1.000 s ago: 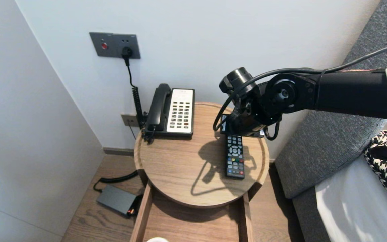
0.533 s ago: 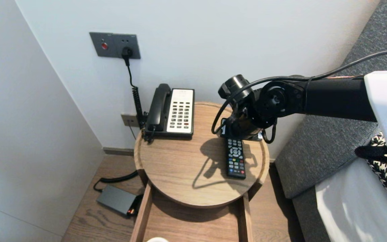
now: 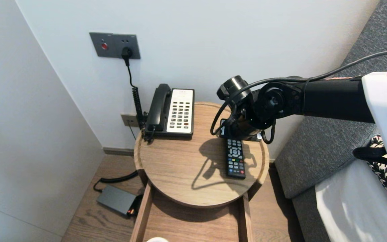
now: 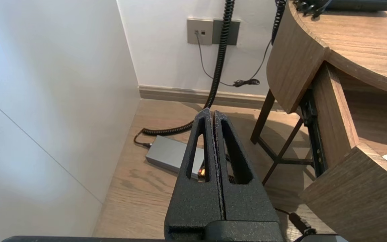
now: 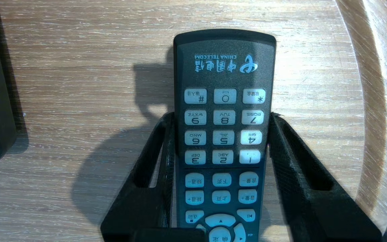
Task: Take the remote control out of the drawer one by one and place them on the table
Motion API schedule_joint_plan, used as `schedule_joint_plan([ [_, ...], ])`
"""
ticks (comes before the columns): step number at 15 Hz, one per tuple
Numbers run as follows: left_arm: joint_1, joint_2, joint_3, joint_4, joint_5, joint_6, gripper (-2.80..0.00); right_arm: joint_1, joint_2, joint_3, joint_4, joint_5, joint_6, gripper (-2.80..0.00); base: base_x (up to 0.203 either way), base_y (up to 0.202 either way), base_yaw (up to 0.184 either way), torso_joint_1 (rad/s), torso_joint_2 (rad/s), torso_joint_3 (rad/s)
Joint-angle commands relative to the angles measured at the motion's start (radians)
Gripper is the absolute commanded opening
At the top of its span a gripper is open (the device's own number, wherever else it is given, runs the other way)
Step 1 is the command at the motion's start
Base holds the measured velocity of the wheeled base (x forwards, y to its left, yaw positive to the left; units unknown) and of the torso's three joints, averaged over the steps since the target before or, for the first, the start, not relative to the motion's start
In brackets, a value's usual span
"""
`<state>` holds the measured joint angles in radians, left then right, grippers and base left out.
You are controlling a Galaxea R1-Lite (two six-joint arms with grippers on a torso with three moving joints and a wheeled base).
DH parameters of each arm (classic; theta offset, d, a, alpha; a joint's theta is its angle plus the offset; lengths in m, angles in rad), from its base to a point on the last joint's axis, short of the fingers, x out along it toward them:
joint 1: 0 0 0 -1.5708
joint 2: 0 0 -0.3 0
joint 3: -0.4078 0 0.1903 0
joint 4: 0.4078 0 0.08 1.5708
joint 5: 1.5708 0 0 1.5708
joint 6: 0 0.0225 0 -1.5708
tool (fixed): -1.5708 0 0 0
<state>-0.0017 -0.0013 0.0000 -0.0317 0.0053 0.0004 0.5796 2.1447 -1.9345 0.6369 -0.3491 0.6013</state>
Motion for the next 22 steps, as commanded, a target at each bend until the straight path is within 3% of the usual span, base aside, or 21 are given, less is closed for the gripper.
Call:
schedule_joint_plan([
  [1, 0.0, 0.0, 0.009, -0.001, -0.001, 0.0, -2.8, 0.002, -0.003, 0.0, 0.006, -0.005, 0.002, 0.0, 0.0, 0.0, 0.0, 0.0, 0.0, 0.0],
  [9, 0.0, 0.0, 0.009, -0.001, 0.001, 0.0, -2.8, 0.006, -0.131, 0.005, 0.014, -0.009, -0.003, 0.0, 0.0, 0.0, 0.0, 0.0, 0.0, 0.0],
  [10, 0.0, 0.0, 0.009, -0.001, 0.001, 0.0, -2.8, 0.009, -0.173, 0.007, 0.033, -0.009, -0.003, -2.22, 0.0, 0.0, 0.0, 0.0, 0.0, 0.0],
  [11, 0.0, 0.0, 0.009, -0.001, 0.001, 0.0, -2.8, 0.017, -0.214, 0.01, 0.065, -0.008, -0.001, -2.8, 0.0, 0.0, 0.0, 0.0, 0.0, 0.0],
  [14, 0.0, 0.0, 0.009, -0.001, 0.001, 0.0, -2.8, 0.072, -0.358, 0.069, 0.174, 0.0, 0.027, -2.8, 0.0, 0.0, 0.0, 0.0, 0.0, 0.0],
  [18, 0.0, 0.0, 0.009, -0.001, 0.001, 0.0, -2.8, 0.19, -0.519, 0.268, 0.209, 0.03, 0.066, -2.8, 0.0, 0.0, 0.0, 0.0, 0.0, 0.0],
  [22, 0.0, 0.0, 0.009, -0.001, 0.001, 0.0, -2.8, 0.364, -0.6, 0.416, 0.21, 0.098, 0.122, -2.8, 0.0, 0.0, 0.0, 0.0, 0.0, 0.0],
])
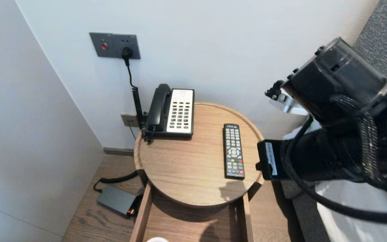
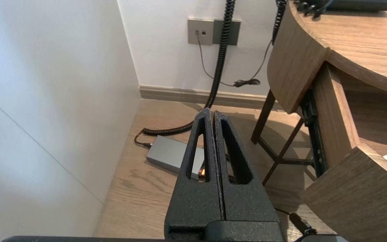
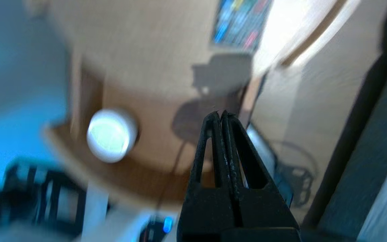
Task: Take the remote control out of the drawer one by one and place them on the table
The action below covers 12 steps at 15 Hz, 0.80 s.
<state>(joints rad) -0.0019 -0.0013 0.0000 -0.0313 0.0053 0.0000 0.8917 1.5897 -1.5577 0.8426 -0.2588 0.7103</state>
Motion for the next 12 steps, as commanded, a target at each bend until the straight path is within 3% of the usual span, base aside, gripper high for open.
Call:
schedule_joint_plan([
  [1, 0.0, 0.0, 0.009, -0.001, 0.001, 0.0, -2.8, 0.08, -0.047, 0.06, 0.004, 0.03, 0.021, -2.8, 0.0, 0.0, 0.0, 0.0, 0.0, 0.0],
  [7, 0.0, 0.0, 0.009, -0.001, 0.001, 0.0, -2.8, 0.258, 0.094, 0.026, 0.004, 0.052, 0.018, -2.8, 0.0, 0.0, 0.0, 0.0, 0.0, 0.0],
  [8, 0.0, 0.0, 0.009, -0.001, 0.001, 0.0, -2.8, 0.29, 0.125, 0.022, 0.004, 0.052, 0.019, 0.0, 0.0, 0.0, 0.0, 0.0, 0.0, 0.0],
  [12, 0.0, 0.0, 0.009, -0.001, 0.001, 0.0, -2.8, 0.38, 0.234, 0.017, 0.001, 0.052, -0.01, 0.0, 0.0, 0.0, 0.0, 0.0, 0.0, 0.0],
])
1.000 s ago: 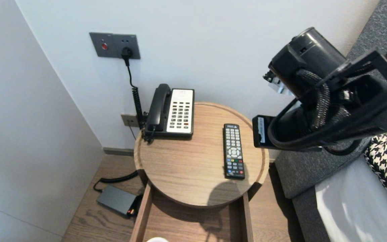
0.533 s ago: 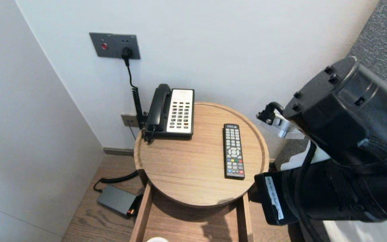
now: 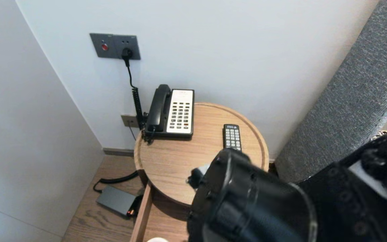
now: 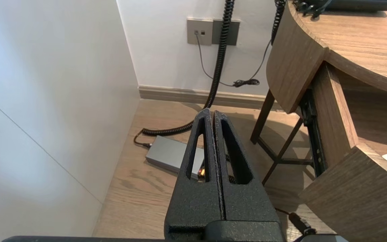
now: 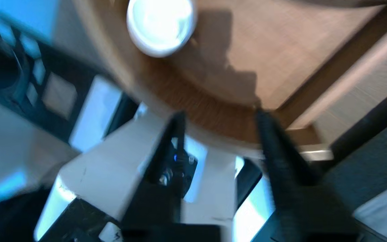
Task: Take the remote control out of the drawer one by one and place them on the table
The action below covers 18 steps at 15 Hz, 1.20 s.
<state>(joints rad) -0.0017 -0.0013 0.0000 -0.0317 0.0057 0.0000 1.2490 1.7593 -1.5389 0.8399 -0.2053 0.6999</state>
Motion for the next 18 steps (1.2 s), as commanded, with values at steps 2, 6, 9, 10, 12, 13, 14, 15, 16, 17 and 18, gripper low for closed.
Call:
schedule_joint_plan([
  [2, 0.0, 0.0, 0.009, -0.001, 0.0, 0.0, -2.8, 0.042, 0.139, -0.017, -0.003, 0.0, -0.01, 0.0, 0.0, 0.0, 0.0, 0.0, 0.0, 0.0],
  [6, 0.0, 0.0, 0.009, -0.001, -0.001, 0.0, -2.8, 0.049, 0.266, -0.117, -0.008, 0.013, -0.015, 0.0, 0.0, 0.0, 0.0, 0.0, 0.0, 0.0],
  [9, 0.0, 0.0, 0.009, -0.001, 0.0, 0.0, -2.8, 0.049, 0.333, -0.17, -0.008, 0.014, -0.016, 0.0, 0.0, 0.0, 0.0, 0.0, 0.0, 0.0],
  [10, 0.0, 0.0, 0.009, -0.001, 0.0, 0.0, -2.8, 0.049, 0.352, -0.191, -0.008, 0.014, -0.016, 0.0, 0.0, 0.0, 0.0, 0.0, 0.0, 0.0],
  [12, 0.0, 0.0, 0.009, -0.001, -0.001, 0.0, -2.8, 0.048, 0.382, -0.222, -0.008, 0.014, -0.016, 0.0, 0.0, 0.0, 0.0, 0.0, 0.0, 0.0],
  [13, 0.0, 0.0, 0.009, -0.001, 0.0, 0.0, -2.8, 0.047, 0.394, -0.236, -0.008, 0.014, -0.015, 0.0, 0.0, 0.0, 0.0, 0.0, 0.0, 0.0],
  [14, 0.0, 0.0, 0.009, -0.001, -0.001, 0.0, -2.8, 0.047, 0.399, -0.24, -0.008, 0.014, -0.016, 0.0, 0.0, 0.0, 0.0, 0.0, 0.0, 0.0],
  [15, 0.0, 0.0, 0.009, -0.001, 0.0, 0.0, -2.8, 0.047, 0.405, -0.249, -0.008, 0.014, -0.016, 0.0, 0.0, 0.0, 0.0, 0.0, 0.0, 0.0],
  [16, 0.0, 0.0, 0.009, -0.001, 0.0, 0.0, -2.8, 0.047, 0.425, -0.267, -0.008, 0.012, -0.016, 0.0, 0.0, 0.0, 0.0, 0.0, 0.0, 0.0],
  [17, 0.0, 0.0, 0.009, -0.001, 0.0, 0.0, -2.8, 0.046, 0.44, -0.284, -0.008, 0.011, -0.016, 0.0, 0.0, 0.0, 0.0, 0.0, 0.0, 0.0],
  [18, 0.0, 0.0, 0.009, -0.001, 0.0, 0.0, -2.8, 0.045, 0.455, -0.306, -0.007, 0.011, -0.016, 0.0, 0.0, 0.0, 0.0, 0.0, 0.0, 0.0],
])
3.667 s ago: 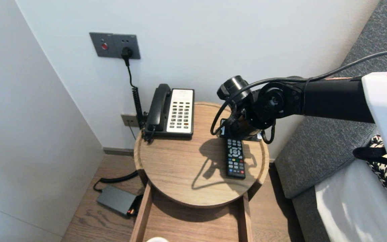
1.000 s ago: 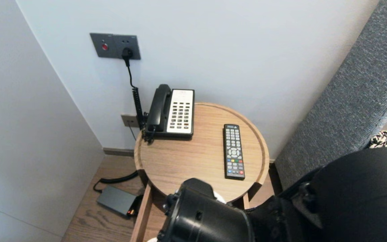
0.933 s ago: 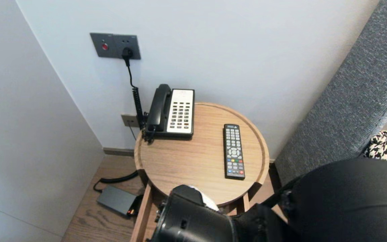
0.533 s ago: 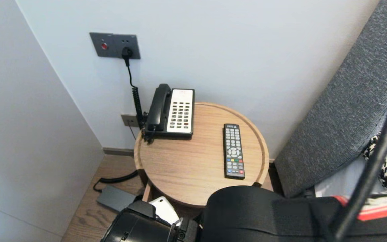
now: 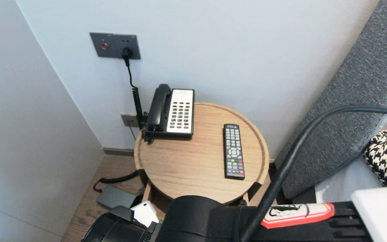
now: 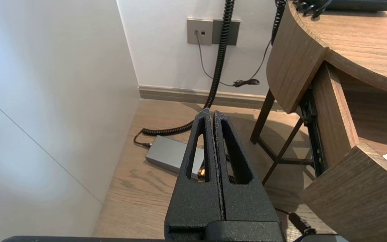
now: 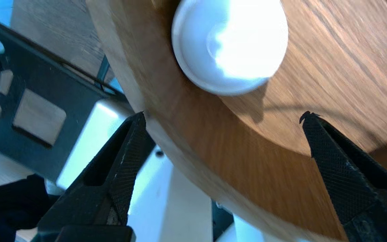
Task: Take the remote control out of the drawer one by one and place them on the table
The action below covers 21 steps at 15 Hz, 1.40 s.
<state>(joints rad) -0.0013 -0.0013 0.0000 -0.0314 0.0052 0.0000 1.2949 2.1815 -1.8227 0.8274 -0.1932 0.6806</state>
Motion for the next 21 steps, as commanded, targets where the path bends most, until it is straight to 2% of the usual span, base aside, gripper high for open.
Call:
schedule_joint_plan([
  [1, 0.0, 0.0, 0.009, -0.001, 0.0, 0.0, -2.8, -0.005, 0.042, -0.04, 0.005, -0.002, 0.004, 0.0, 0.0, 0.0, 0.0, 0.0, 0.0, 0.0],
  [21, 0.0, 0.0, 0.009, -0.001, 0.001, 0.0, -2.8, -0.039, 0.043, -0.072, 0.013, -0.015, 0.004, 0.0, 0.0, 0.0, 0.0, 0.0, 0.0, 0.0],
])
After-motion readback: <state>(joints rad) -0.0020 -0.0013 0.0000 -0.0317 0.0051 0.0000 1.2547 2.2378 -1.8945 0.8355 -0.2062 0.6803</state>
